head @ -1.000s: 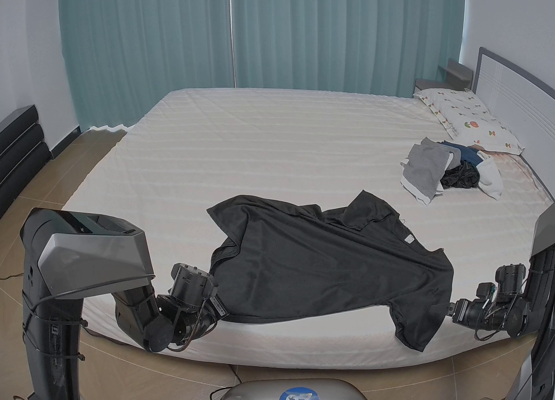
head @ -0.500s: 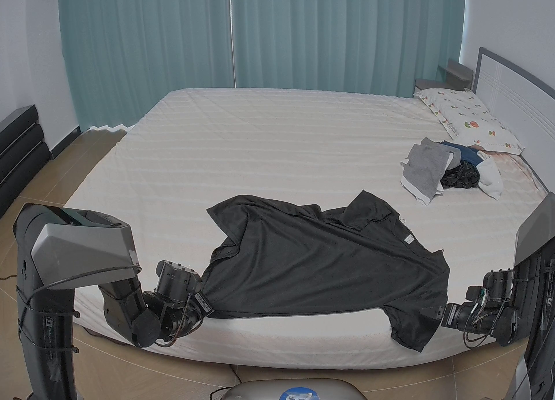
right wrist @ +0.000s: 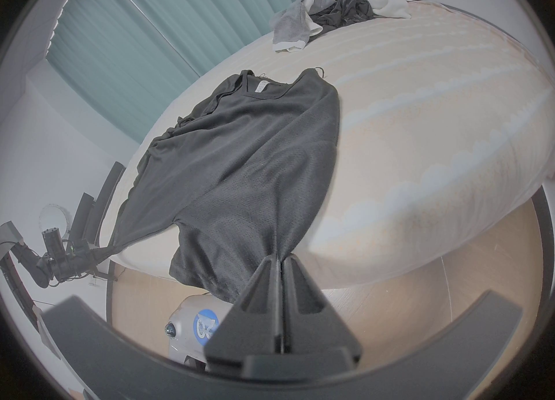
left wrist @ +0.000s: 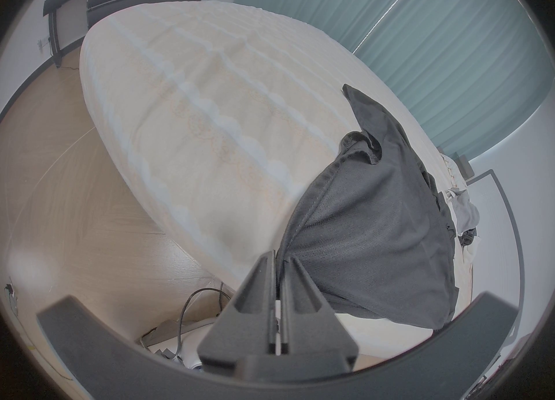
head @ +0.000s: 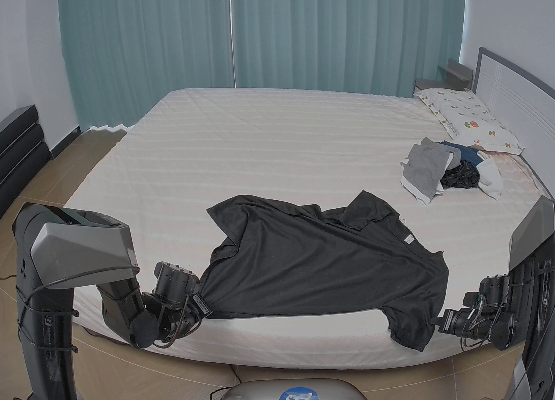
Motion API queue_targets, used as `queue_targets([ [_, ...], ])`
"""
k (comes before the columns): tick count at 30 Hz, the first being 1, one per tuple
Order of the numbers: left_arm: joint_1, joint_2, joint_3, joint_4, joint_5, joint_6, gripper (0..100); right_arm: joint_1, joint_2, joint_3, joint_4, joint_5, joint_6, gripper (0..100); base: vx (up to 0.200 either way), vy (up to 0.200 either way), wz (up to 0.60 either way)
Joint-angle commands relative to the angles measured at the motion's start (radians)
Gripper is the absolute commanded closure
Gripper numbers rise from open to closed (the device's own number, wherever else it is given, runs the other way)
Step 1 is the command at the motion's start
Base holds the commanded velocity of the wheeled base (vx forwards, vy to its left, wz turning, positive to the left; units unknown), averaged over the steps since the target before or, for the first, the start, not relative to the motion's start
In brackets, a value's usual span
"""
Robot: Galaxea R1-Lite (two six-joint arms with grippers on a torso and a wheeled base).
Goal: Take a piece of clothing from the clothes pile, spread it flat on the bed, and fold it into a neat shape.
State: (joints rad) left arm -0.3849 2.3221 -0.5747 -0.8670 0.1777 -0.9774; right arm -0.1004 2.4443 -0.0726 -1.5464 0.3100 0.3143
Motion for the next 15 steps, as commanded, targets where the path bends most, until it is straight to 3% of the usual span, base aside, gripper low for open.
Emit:
queue_targets([
  [1,0.000,-0.003,0.022,-0.004,0.000,0.003,100,-0.001,0.001,0.016,0.000,-0.032,-0.001,100,0.000,0.000,0.00],
  [15,-0.006,-0.061,0.088,0.006,0.006,0.048,100,0.022,-0.013,0.073,0.049,-0.038,-0.037,100,0.000,0.000,0.00],
])
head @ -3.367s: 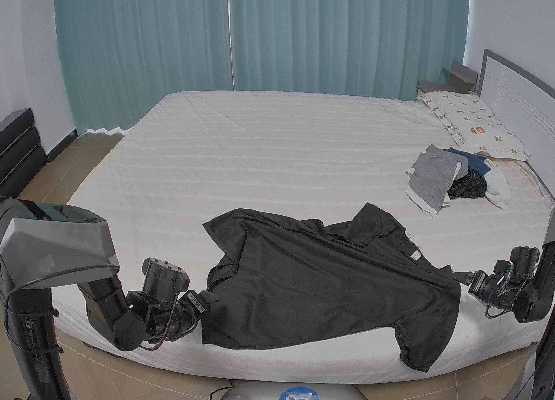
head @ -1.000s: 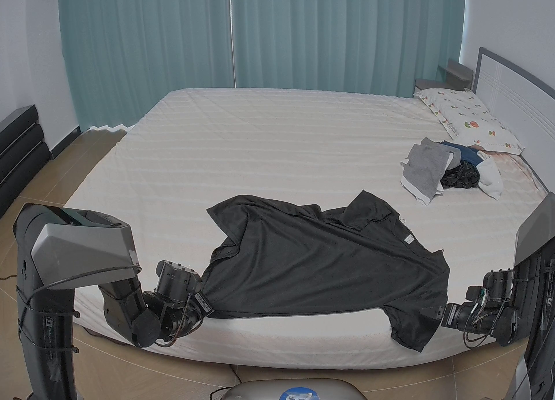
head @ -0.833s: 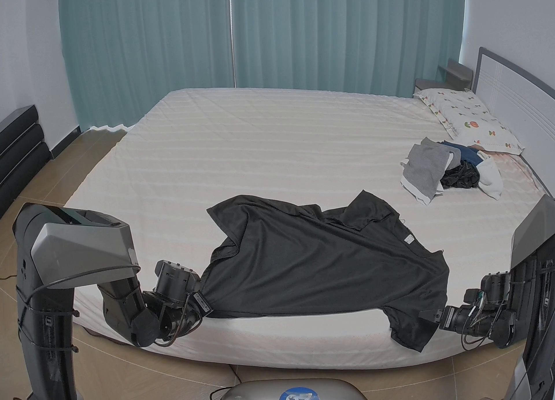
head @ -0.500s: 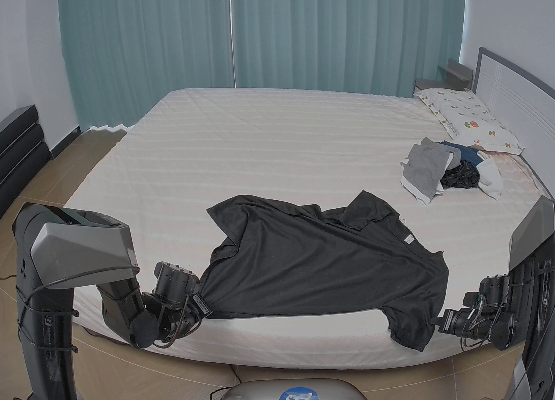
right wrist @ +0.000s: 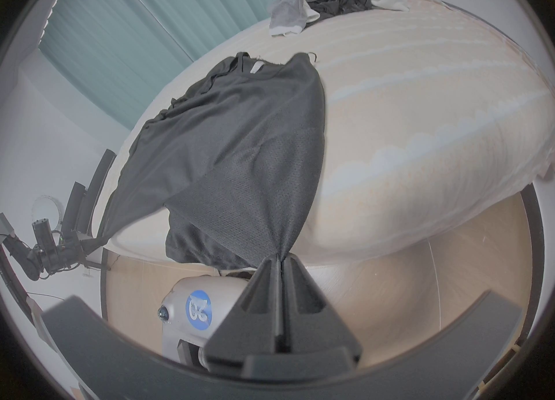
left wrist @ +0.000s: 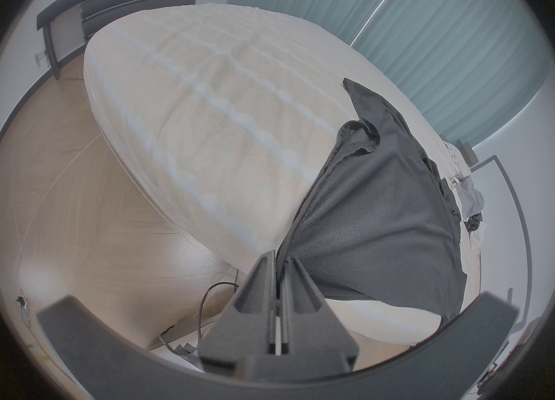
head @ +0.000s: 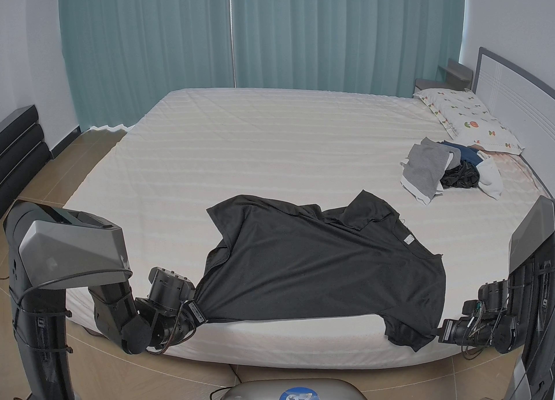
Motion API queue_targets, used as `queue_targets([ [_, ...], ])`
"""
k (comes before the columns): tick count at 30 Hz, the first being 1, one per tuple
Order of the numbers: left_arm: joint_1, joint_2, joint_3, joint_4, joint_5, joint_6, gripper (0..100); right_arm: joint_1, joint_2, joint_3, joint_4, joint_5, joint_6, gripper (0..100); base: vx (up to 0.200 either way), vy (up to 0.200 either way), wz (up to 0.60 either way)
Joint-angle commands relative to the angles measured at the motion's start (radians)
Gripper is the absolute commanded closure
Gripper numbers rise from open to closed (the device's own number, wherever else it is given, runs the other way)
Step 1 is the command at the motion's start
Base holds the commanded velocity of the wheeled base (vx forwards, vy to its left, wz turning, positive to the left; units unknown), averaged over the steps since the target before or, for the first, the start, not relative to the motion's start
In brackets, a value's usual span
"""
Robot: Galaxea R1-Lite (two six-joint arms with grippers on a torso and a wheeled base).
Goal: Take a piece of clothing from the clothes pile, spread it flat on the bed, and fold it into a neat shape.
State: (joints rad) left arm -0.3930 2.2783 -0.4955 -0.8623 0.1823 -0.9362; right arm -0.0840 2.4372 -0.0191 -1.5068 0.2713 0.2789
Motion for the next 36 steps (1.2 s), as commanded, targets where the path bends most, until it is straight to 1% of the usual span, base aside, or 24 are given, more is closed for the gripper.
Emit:
queue_targets([
  [1,0.005,-0.023,0.014,0.005,0.002,0.013,100,0.013,-0.009,0.019,0.036,0.000,-0.010,100,0.000,0.000,0.00],
  [3,0.008,-0.028,0.023,0.005,0.003,0.025,100,0.021,-0.023,0.019,0.060,0.002,-0.020,100,0.000,0.000,0.00],
  [4,0.009,-0.031,0.037,0.008,0.005,0.059,100,0.032,-0.044,0.019,0.099,0.002,-0.027,100,0.000,0.000,0.00],
  [5,0.009,-0.031,0.038,0.008,0.005,0.062,100,0.033,-0.046,0.019,0.102,0.002,-0.029,100,0.000,0.000,0.00],
  [6,0.011,-0.039,0.057,0.019,0.012,0.099,100,0.047,-0.061,0.019,0.134,0.002,-0.030,100,0.000,0.000,0.00],
  [8,0.011,-0.057,0.066,0.042,0.034,0.125,100,0.064,-0.067,0.019,0.146,0.002,-0.030,100,0.000,0.000,0.00],
  [11,0.013,-0.079,0.061,0.108,0.074,0.139,100,0.079,-0.064,0.019,0.148,0.002,-0.032,100,0.000,0.000,0.00],
  [12,0.013,-0.079,0.061,0.108,0.074,0.139,100,0.079,-0.064,0.019,0.148,0.002,-0.032,100,0.000,0.000,0.00],
  [14,0.011,-0.086,0.045,0.178,0.121,0.149,100,0.092,-0.060,0.019,0.146,0.000,-0.033,100,0.000,0.000,0.00],
  [15,0.011,-0.080,0.035,0.187,0.126,0.148,100,0.092,-0.060,0.019,0.146,-0.001,-0.033,100,0.000,0.000,0.00],
  [21,0.011,-0.040,0.020,0.180,0.117,0.139,100,0.092,-0.053,0.019,0.138,-0.003,-0.035,100,0.000,0.000,0.00],
  [25,0.009,-0.039,0.017,0.175,0.094,0.135,100,0.093,-0.032,0.019,0.102,-0.003,-0.033,100,0.000,0.000,0.00],
  [26,0.009,-0.043,0.018,0.175,0.083,0.134,0,0.093,-0.027,0.019,0.086,-0.003,-0.030,0,0.000,0.000,0.00],
  [28,0.009,-0.052,0.020,0.175,0.052,0.129,0,0.093,-0.020,0.019,0.057,-0.001,-0.021,0,0.000,0.000,0.00],
  [29,0.009,-0.054,0.020,0.175,0.049,0.128,0,0.093,-0.020,0.019,0.054,-0.001,-0.021,0,0.000,0.000,0.00],
  [30,0.013,-0.077,0.017,0.175,0.028,0.115,0,0.084,-0.024,0.019,0.031,0.000,-0.012,0,0.000,0.000,0.00],
  [33,0.023,-0.117,0.017,0.177,-0.003,0.096,0,0.076,-0.029,0.019,-0.007,0.002,0.009,0,0.000,0.000,0.00],
  [34,0.032,-0.140,0.014,0.175,-0.032,0.083,0,0.072,-0.032,0.019,-0.049,0.003,0.037,0,0.000,0.000,0.00],
  [35,0.034,-0.141,0.014,0.175,-0.034,0.083,0,0.070,-0.032,0.019,-0.053,0.003,0.042,0,0.000,0.000,0.00],
  [36,0.049,-0.160,0.006,0.175,-0.049,0.073,0,0.067,-0.041,0.013,-0.062,0.003,0.065,0,0.000,0.000,0.00],
])
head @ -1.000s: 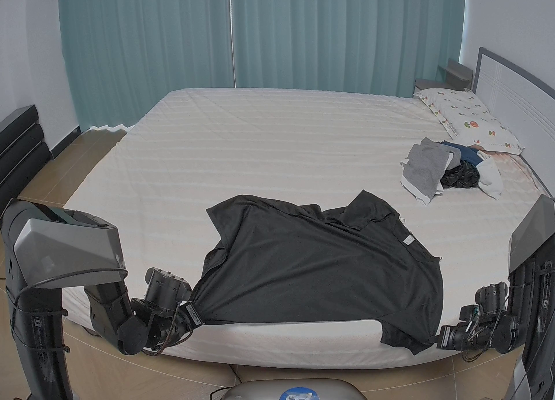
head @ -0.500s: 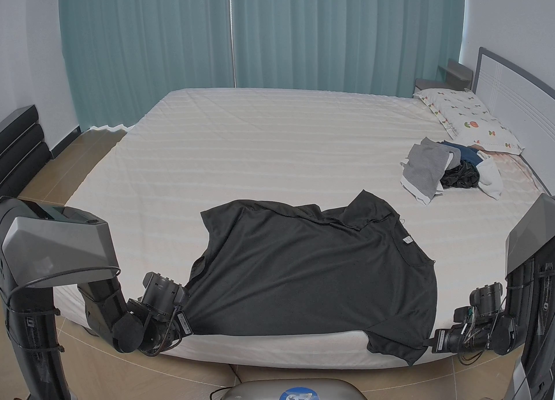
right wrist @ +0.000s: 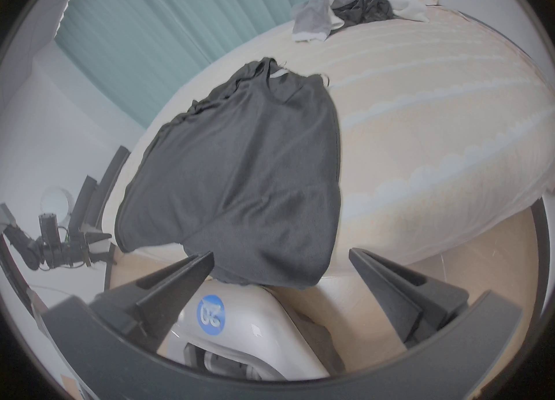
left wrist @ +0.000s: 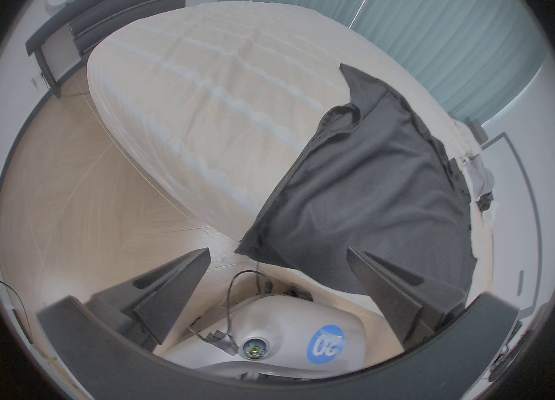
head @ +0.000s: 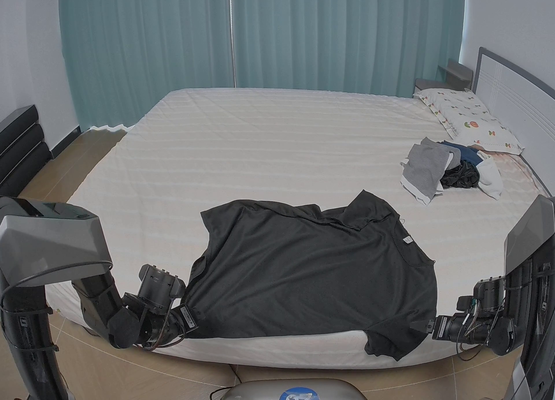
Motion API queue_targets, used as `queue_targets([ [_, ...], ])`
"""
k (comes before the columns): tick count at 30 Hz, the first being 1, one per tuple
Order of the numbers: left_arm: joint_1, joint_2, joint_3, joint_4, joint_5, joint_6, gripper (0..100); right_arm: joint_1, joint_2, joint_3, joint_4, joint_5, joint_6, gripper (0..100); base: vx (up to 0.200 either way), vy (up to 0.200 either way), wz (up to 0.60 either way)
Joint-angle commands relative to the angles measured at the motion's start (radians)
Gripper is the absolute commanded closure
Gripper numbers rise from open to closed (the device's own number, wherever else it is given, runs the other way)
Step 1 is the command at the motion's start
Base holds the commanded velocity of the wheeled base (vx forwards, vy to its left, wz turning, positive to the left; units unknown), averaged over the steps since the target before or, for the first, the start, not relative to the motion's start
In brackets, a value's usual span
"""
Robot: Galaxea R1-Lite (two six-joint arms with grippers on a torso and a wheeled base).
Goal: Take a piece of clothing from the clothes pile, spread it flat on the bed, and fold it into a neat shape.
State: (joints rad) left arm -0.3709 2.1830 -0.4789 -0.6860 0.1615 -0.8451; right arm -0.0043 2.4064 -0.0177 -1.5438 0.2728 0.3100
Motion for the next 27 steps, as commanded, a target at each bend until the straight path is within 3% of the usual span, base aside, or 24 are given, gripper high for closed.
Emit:
queue_targets([
  [1,0.049,-0.088,-0.021,0.000,-0.036,-0.032,0,-0.019,-0.039,0.001,-0.022,0.005,0.060,0,0.000,0.000,0.00],
  [4,0.066,-0.109,-0.027,-0.001,-0.051,-0.040,0,-0.033,-0.081,-0.015,-0.022,0.014,0.101,0,0.000,0.000,0.00],
  [9,0.076,-0.143,-0.036,-0.015,-0.103,-0.107,0,-0.040,-0.142,-0.068,-0.022,0.046,0.253,0,0.000,0.000,0.00],
  [14,0.118,-0.143,-0.038,-0.023,-0.200,-0.120,0,-0.040,-0.142,-0.111,-0.022,0.045,0.363,0,0.200,0.000,0.00],
  [27,0.138,-0.114,-0.067,-0.024,-0.217,-0.134,0,-0.029,-0.127,-0.122,-0.022,0.039,0.388,0,0.185,0.000,0.00],
])
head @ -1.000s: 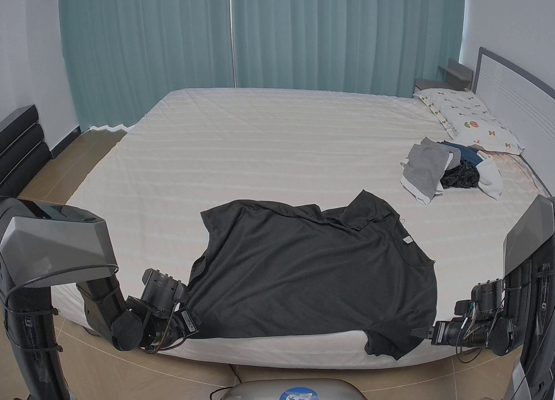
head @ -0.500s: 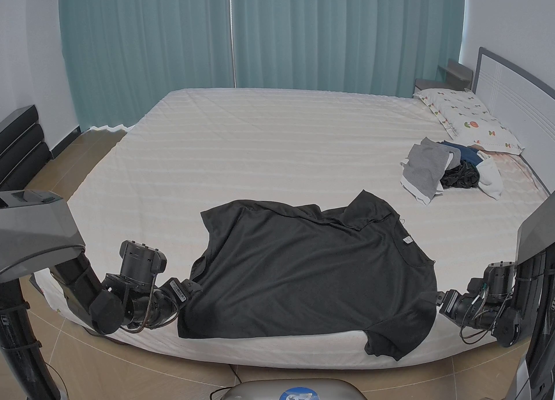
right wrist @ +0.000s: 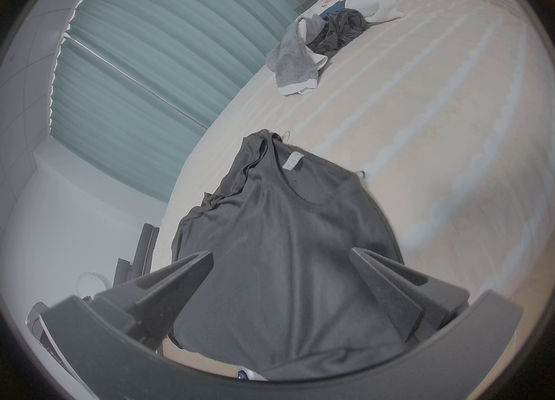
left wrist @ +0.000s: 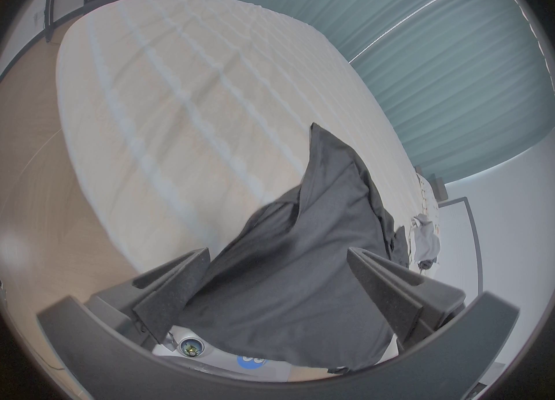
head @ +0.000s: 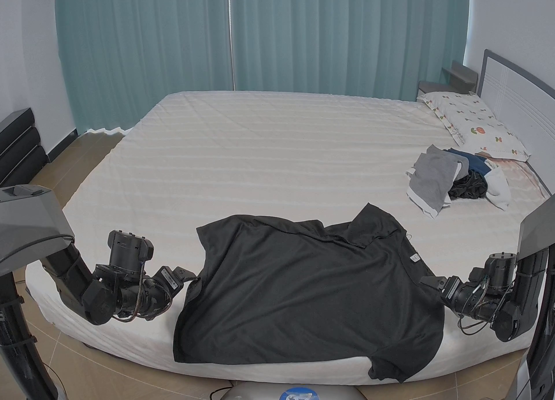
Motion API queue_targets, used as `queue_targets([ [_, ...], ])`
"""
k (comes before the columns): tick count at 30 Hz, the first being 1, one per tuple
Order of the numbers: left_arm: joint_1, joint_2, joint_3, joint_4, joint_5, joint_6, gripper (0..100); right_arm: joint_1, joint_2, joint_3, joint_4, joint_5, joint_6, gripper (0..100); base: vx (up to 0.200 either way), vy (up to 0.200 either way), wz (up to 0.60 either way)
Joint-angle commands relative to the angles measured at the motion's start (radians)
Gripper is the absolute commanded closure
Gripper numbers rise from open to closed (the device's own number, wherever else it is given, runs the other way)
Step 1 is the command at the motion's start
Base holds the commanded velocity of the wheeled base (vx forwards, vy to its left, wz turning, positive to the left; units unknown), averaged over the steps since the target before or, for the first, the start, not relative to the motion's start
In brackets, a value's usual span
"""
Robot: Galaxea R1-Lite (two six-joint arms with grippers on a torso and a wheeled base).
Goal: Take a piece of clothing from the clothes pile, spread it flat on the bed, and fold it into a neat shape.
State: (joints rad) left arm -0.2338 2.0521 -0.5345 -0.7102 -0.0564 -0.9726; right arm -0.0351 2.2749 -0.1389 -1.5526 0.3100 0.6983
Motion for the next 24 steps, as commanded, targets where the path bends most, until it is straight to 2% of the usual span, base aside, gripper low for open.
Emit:
queue_targets([
  [1,0.001,0.023,-0.015,-0.002,0.003,-0.011,0,0.001,0.006,-0.001,-0.014,0.001,-0.002,0,0.000,0.000,0.00],
  [11,0.002,0.049,-0.033,-0.005,0.003,-0.041,0,0.004,0.028,-0.002,-0.012,0.001,-0.002,0,0.000,0.000,0.00],
  [19,0.008,0.105,-0.163,-0.003,0.040,-0.126,0,0.026,0.049,-0.002,-0.014,0.003,0.015,0,0.000,0.000,0.00],
  [24,0.010,0.151,-0.217,-0.003,0.066,-0.132,0,0.024,0.046,0.001,-0.014,0.000,0.027,0,0.000,0.000,0.00],
])
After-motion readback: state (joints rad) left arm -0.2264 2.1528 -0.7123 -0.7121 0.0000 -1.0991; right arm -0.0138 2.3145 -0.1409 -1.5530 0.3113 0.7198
